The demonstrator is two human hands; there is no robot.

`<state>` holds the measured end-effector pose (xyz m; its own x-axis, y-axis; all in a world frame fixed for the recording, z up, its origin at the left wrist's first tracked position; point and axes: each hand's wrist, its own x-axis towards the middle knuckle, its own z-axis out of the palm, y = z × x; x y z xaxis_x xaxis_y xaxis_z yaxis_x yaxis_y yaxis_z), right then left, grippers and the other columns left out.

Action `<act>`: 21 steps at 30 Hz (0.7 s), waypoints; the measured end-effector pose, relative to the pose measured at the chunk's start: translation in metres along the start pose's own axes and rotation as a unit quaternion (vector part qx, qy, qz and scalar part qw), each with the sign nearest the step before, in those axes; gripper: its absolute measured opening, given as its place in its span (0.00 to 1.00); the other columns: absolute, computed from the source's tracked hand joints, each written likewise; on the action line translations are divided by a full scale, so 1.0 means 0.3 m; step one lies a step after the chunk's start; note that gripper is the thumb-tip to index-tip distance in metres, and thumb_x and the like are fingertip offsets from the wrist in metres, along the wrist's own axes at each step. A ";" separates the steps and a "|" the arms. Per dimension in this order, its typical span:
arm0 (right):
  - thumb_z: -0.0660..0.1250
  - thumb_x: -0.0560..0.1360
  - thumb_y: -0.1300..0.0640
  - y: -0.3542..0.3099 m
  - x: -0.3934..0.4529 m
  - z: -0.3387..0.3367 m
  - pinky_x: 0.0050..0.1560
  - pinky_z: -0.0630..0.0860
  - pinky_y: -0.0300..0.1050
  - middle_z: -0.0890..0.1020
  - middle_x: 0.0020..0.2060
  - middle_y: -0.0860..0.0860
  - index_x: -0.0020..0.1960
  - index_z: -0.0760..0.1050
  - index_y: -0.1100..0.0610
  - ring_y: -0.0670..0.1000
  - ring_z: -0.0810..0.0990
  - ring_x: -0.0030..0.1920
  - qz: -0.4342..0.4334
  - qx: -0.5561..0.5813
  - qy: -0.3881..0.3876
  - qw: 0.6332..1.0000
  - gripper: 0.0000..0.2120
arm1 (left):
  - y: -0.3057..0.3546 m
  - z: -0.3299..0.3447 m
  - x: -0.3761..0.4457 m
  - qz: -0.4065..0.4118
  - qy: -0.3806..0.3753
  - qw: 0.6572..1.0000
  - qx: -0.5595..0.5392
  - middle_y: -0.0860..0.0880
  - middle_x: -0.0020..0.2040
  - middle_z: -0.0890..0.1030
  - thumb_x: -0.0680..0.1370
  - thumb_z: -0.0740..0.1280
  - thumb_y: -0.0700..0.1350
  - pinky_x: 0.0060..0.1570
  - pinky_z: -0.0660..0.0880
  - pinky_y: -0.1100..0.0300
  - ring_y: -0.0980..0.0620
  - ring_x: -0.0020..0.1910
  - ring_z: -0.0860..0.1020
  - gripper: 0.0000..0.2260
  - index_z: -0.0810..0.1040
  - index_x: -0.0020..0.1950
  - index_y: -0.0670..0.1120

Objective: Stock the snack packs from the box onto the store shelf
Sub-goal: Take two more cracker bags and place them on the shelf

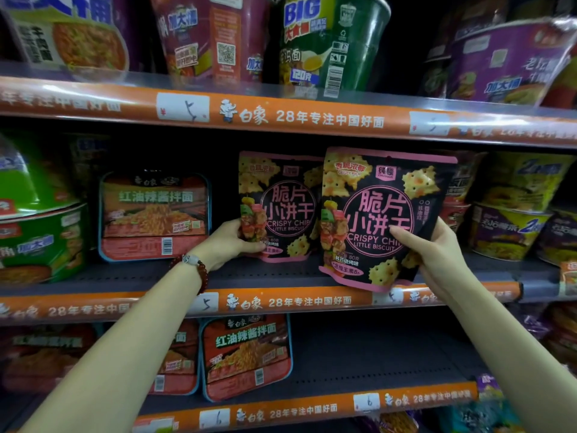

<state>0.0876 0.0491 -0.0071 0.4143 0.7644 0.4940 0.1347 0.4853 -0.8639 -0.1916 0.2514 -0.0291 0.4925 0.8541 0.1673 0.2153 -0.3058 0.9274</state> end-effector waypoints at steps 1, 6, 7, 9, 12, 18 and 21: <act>0.82 0.49 0.41 0.005 -0.001 0.002 0.53 0.78 0.50 0.85 0.52 0.51 0.55 0.77 0.51 0.51 0.84 0.53 0.001 -0.001 0.003 1.000 0.38 | 0.000 0.002 -0.007 0.001 -0.003 1.000 0.007 0.48 0.59 0.79 0.69 0.75 0.36 0.68 0.69 0.51 0.50 0.60 0.77 0.26 0.72 0.66 0.43; 0.84 0.43 0.40 0.033 -0.013 0.002 0.53 0.79 0.50 0.85 0.51 0.52 0.55 0.78 0.53 0.52 0.84 0.53 0.014 -0.016 -0.018 1.000 0.43 | 0.005 -0.014 -0.055 -0.007 -0.007 0.998 0.067 0.50 0.63 0.75 0.69 0.76 0.45 0.70 0.65 0.51 0.52 0.66 0.70 0.30 0.70 0.70 0.45; 0.84 0.43 0.40 0.036 -0.017 0.004 0.52 0.79 0.50 0.85 0.51 0.52 0.54 0.78 0.54 0.53 0.84 0.53 0.014 -0.015 -0.028 0.999 0.43 | 0.005 -0.025 -0.072 -0.013 -0.003 0.996 0.093 0.50 0.65 0.74 0.69 0.75 0.50 0.70 0.65 0.51 0.52 0.67 0.69 0.33 0.68 0.71 0.46; 0.84 0.44 0.42 0.033 -0.023 0.019 0.52 0.79 0.50 0.85 0.51 0.52 0.53 0.79 0.54 0.53 0.84 0.53 0.015 -0.017 -0.043 0.999 0.40 | 0.007 -0.050 -0.119 -0.017 -0.002 0.990 0.141 0.50 0.67 0.73 0.70 0.73 0.56 0.69 0.67 0.52 0.51 0.67 0.71 0.36 0.66 0.73 0.47; 0.81 0.53 0.49 0.023 -0.016 0.075 0.52 0.79 0.50 0.86 0.49 0.52 0.52 0.80 0.54 0.53 0.84 0.53 0.016 -0.017 -0.056 0.998 0.29 | 0.016 -0.091 -0.202 0.010 -0.023 0.978 0.205 0.53 0.64 0.77 0.70 0.70 0.58 0.63 0.71 0.58 0.56 0.61 0.75 0.31 0.70 0.71 0.49; 0.73 0.70 0.62 0.055 0.018 0.233 0.50 0.80 0.49 0.86 0.47 0.50 0.54 0.80 0.57 0.51 0.85 0.51 0.043 0.016 -0.052 0.998 0.13 | 0.061 -0.155 -0.333 0.032 -0.099 0.919 0.380 0.65 0.58 0.75 0.67 0.72 0.61 0.64 0.67 0.64 0.66 0.58 0.71 0.24 0.76 0.62 0.58; 0.73 0.71 0.61 0.076 0.025 0.290 0.53 0.79 0.49 0.85 0.51 0.51 0.57 0.78 0.56 0.50 0.84 0.53 0.040 0.020 -0.058 0.997 0.14 | 0.041 -0.154 -0.372 0.045 -0.084 0.899 0.427 0.63 0.62 0.73 0.66 0.74 0.61 0.65 0.66 0.61 0.64 0.63 0.69 0.28 0.74 0.64 0.58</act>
<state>0.0153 0.1027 -0.0145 0.3141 0.8441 0.4346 0.0688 0.4363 -0.8972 -0.2829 0.1717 -0.0209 0.6455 0.7560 0.1082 0.7020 -0.6432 0.3057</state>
